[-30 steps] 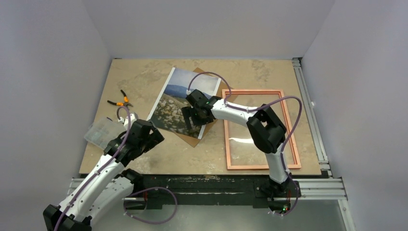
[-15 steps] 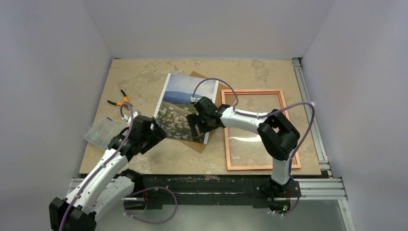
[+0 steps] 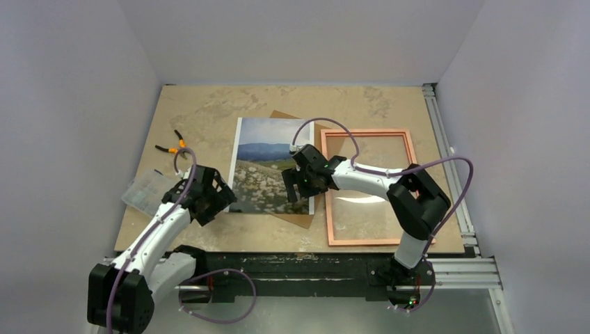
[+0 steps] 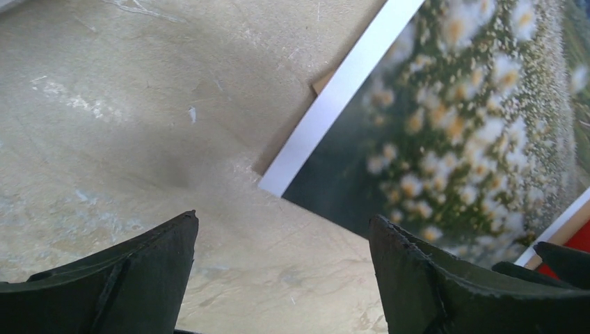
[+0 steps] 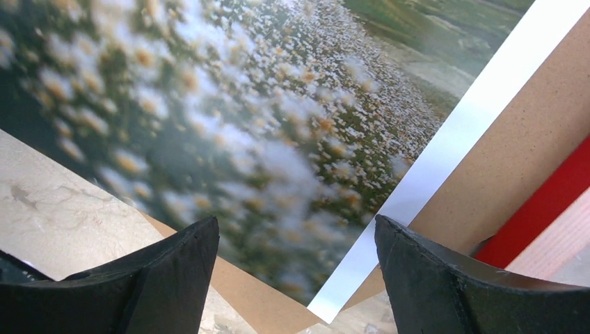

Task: Put the photo into the frame

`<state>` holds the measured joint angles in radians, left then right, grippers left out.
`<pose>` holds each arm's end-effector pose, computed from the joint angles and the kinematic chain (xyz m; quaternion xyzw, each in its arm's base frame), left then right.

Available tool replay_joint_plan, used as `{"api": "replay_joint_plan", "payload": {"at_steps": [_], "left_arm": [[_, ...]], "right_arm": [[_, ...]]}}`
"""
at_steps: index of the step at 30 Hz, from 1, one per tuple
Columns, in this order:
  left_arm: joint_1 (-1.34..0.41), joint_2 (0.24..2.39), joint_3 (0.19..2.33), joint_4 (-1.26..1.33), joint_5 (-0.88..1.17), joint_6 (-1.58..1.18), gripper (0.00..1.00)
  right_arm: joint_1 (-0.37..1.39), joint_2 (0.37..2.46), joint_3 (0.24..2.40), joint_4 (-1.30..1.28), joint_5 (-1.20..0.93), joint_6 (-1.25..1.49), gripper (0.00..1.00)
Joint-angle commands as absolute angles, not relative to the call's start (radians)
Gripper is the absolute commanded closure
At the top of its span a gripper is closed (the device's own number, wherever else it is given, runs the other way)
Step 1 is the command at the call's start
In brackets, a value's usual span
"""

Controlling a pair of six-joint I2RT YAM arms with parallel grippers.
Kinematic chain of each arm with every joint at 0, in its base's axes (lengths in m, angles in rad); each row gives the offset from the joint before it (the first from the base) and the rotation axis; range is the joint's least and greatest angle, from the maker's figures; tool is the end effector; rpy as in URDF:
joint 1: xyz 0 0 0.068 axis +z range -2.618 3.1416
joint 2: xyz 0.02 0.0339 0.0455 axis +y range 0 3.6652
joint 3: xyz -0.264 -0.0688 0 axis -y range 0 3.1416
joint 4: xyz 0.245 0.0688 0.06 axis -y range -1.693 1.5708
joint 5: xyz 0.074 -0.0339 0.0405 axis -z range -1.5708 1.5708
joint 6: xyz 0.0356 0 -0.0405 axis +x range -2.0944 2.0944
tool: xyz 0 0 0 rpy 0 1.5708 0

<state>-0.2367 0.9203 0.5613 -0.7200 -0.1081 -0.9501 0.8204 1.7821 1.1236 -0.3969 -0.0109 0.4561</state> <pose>0.1586 -0.0343 0.1973 -0.3505 0.9029 -0.0925 0.2308 0.2451 0.2635 0.1738 -0.1765 0.9507 0.1561 0.2015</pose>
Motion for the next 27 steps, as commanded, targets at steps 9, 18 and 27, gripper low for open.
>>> {"api": "replay_joint_plan", "payload": {"at_steps": [9, 18, 27], "left_arm": [[-0.17, 1.087, 0.449, -0.399, 0.051, -0.92, 0.2], [-0.167, 1.029, 0.379, -0.218, 0.168, -0.906, 0.31], [-0.167, 0.841, 0.339, -0.205, 0.225, -0.912, 0.4]], "right_arm": [[0.728, 1.798, 0.966, -0.507, -0.165, 0.51, 0.19], [0.726, 1.806, 0.972, -0.497, -0.181, 0.512, 0.19], [0.725, 1.812, 0.977, -0.494, -0.187, 0.512, 0.19]]}}
